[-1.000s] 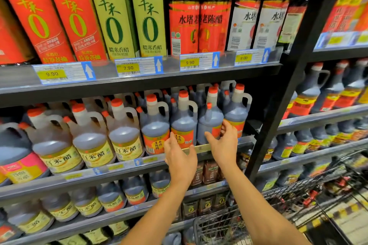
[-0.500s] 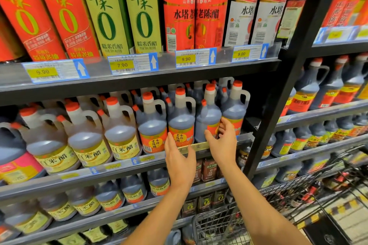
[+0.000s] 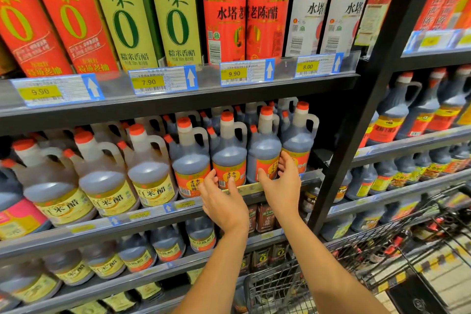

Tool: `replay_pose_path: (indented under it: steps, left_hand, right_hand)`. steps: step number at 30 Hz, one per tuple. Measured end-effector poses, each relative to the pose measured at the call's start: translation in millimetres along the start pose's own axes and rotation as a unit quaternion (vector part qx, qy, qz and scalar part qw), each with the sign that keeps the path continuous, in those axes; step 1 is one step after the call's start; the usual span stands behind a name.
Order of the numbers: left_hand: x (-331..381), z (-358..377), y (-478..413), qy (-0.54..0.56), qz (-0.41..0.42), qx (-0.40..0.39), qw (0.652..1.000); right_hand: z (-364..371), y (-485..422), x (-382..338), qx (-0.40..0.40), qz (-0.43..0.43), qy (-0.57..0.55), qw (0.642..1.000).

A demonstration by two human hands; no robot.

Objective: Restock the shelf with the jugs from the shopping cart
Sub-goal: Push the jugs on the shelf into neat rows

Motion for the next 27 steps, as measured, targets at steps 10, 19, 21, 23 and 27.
replay_pose_path:
  steps: [10,19,21,23,27]
  left_hand:
    - [-3.8,1.3,-2.7,0.012,0.023,-0.002,1.0]
    - [22.5,8.6,22.9,-0.019,0.206,-0.172,0.963]
    - [34.0,20.2,24.7,-0.04,0.186,-0.217,0.958]
    - [43.1,31.0,26.9,-0.063,0.172,-0.247,0.952]
    - [51.1,42.0,30.3,-0.104,0.161,-0.243,0.951]
  right_hand:
    - [-5.5,-0.6,-0.1,-0.022,0.011,-0.008,1.0]
    - [-57.4,-18.4,-3.1,0.086,0.03,-0.021,0.996]
    - [-60.2,-28.3,-3.8,0.077,0.042,0.012,0.996]
    - [-58.3,-37.2,-2.8,0.048,0.049,0.03,0.997]
    - [-54.7,-52.8,8.1,0.015,0.056,0.052,0.997]
Point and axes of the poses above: each hand's wrist, its own y-axis away from the middle knuckle, its own z-axis out of the palm, x = y × z, the point moved 6 cm from there along -y, towards the middle knuckle, and after that the axes turned 4 degrees about -y, right-handed, at the moved point
